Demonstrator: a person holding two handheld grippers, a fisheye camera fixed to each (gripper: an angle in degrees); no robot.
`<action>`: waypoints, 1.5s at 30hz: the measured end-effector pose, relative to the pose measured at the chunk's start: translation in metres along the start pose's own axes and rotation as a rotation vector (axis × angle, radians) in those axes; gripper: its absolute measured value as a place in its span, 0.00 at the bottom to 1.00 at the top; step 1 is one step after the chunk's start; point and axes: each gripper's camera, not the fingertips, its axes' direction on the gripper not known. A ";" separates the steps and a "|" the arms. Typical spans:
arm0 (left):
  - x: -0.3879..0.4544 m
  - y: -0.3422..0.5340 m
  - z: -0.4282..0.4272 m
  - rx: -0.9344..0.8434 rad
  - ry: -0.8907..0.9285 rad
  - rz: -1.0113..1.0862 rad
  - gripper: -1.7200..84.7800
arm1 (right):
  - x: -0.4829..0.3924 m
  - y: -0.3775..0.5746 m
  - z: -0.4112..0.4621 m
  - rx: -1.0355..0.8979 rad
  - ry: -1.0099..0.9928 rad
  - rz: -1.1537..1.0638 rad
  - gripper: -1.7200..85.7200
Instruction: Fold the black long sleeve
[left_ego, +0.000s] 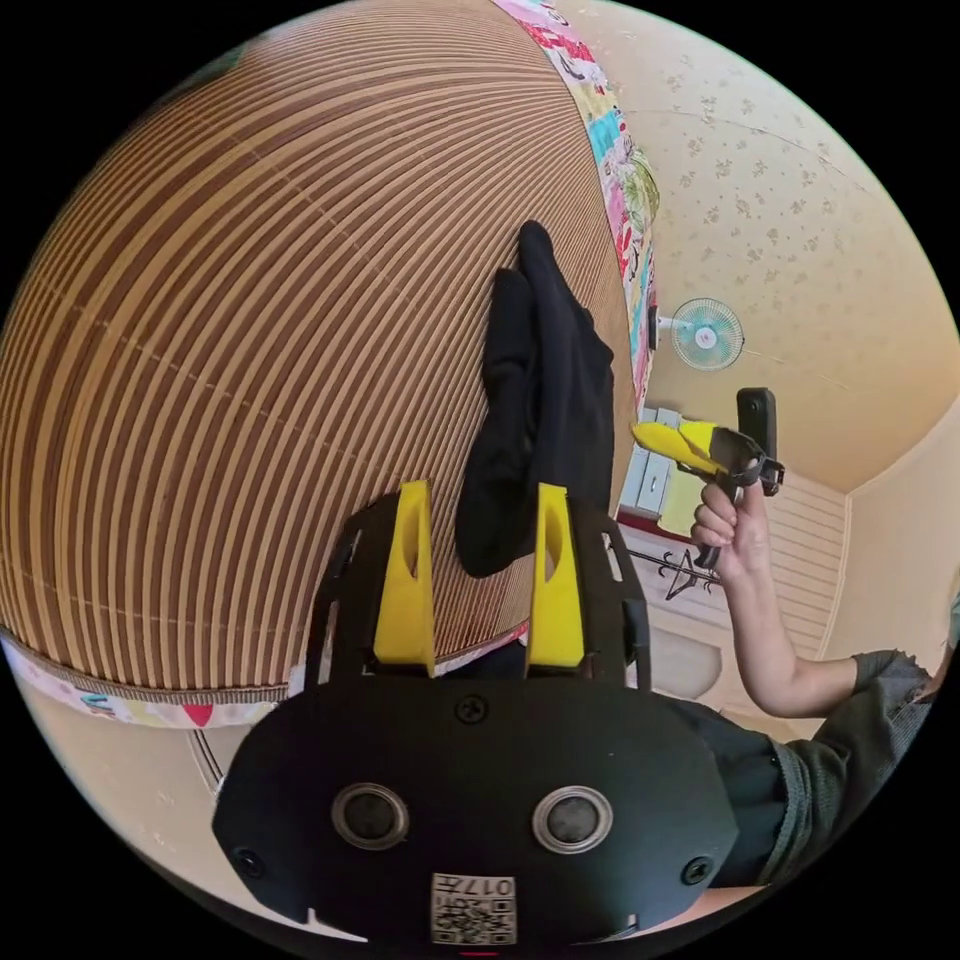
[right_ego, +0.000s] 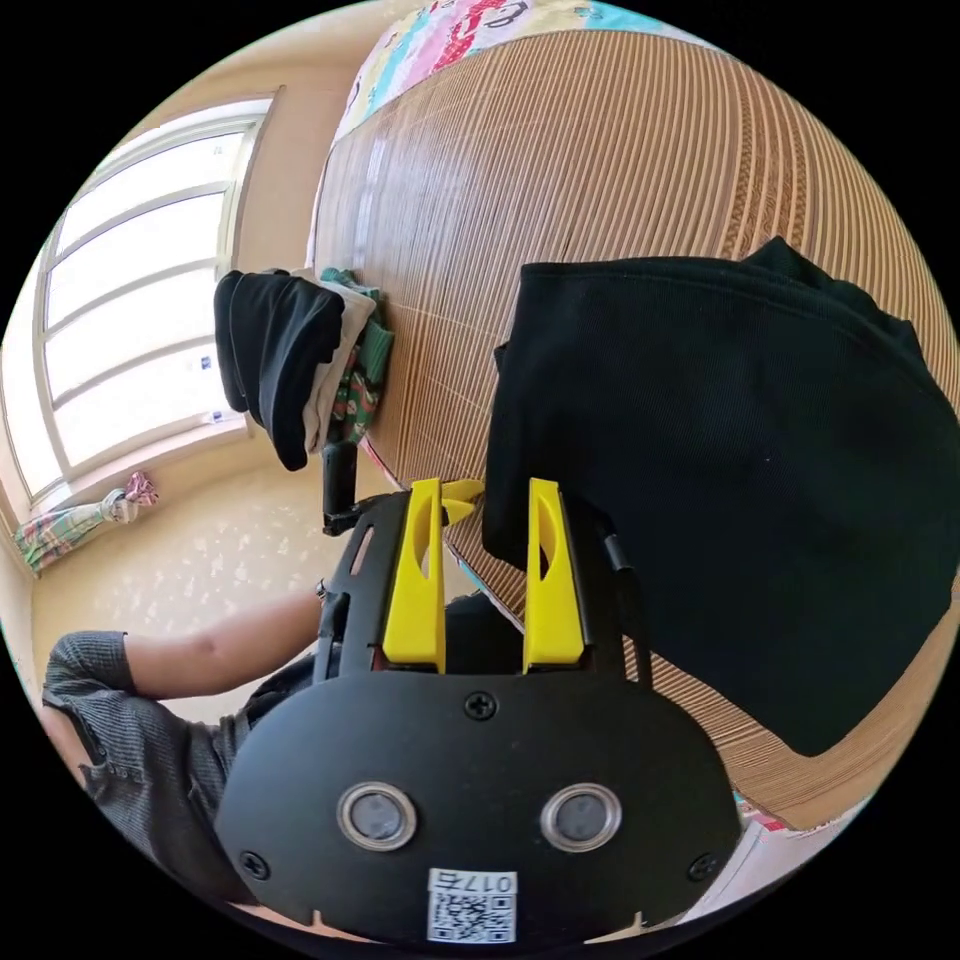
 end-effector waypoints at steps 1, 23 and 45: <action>-0.001 0.002 0.005 0.004 0.017 0.029 0.20 | -0.001 -0.003 0.001 -0.010 0.010 0.011 0.17; 0.176 0.031 0.058 -0.110 -0.396 0.425 0.09 | -0.076 -0.073 0.023 -0.573 0.628 -0.159 0.13; 0.125 -0.044 0.215 -0.368 -0.041 0.298 0.23 | 0.392 0.338 -0.209 0.721 -0.343 0.305 0.23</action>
